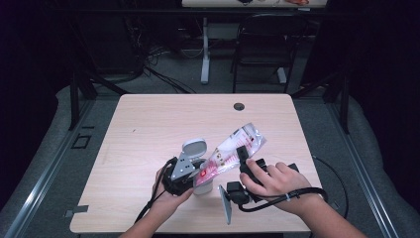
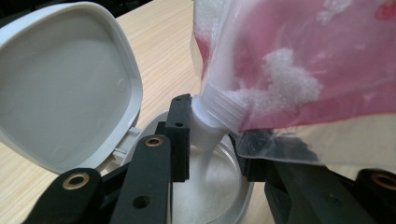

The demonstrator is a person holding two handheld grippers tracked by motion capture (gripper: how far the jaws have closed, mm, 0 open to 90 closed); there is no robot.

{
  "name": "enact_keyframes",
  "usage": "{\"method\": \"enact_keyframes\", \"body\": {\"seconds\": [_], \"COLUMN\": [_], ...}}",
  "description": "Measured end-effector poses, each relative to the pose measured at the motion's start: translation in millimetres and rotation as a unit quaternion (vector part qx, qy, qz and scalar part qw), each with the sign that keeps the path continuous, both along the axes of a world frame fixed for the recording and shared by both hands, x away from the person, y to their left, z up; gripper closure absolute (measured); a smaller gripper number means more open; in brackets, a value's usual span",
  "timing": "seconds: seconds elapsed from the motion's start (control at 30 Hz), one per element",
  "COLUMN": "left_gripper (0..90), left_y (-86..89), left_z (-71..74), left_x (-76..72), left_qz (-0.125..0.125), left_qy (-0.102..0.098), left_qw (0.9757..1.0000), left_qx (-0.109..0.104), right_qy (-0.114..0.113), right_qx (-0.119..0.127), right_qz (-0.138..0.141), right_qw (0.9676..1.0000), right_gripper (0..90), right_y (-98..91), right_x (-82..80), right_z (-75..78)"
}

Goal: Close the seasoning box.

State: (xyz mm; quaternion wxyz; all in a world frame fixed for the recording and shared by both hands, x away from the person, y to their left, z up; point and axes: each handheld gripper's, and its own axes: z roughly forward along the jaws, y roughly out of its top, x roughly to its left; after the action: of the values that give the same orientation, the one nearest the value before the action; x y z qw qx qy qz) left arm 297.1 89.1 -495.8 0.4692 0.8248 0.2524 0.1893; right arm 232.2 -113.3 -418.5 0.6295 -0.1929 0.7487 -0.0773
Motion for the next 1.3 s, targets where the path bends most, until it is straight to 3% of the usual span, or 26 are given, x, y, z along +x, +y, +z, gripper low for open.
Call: {"method": "enact_keyframes", "body": {"seconds": [0.6,1.3], "left_gripper": [70.1,70.0], "left_y": [-2.2,1.4], "left_z": [1.5,5.1], "left_x": [-1.4,-2.0], "left_qz": [0.000,0.003], "left_qy": [-0.005,-0.011], "left_qw": [1.0000,0.9999], "left_qx": [0.000,-0.002], "right_qy": [0.025,0.050], "right_qx": [0.063,0.105], "right_qz": [-0.019,-0.039], "right_qw": [0.9975,0.9924], "right_gripper": [85.9,86.1], "right_y": [-18.1,-26.4], "right_x": [2.7,6.2], "right_z": [-12.4,-21.3]}}
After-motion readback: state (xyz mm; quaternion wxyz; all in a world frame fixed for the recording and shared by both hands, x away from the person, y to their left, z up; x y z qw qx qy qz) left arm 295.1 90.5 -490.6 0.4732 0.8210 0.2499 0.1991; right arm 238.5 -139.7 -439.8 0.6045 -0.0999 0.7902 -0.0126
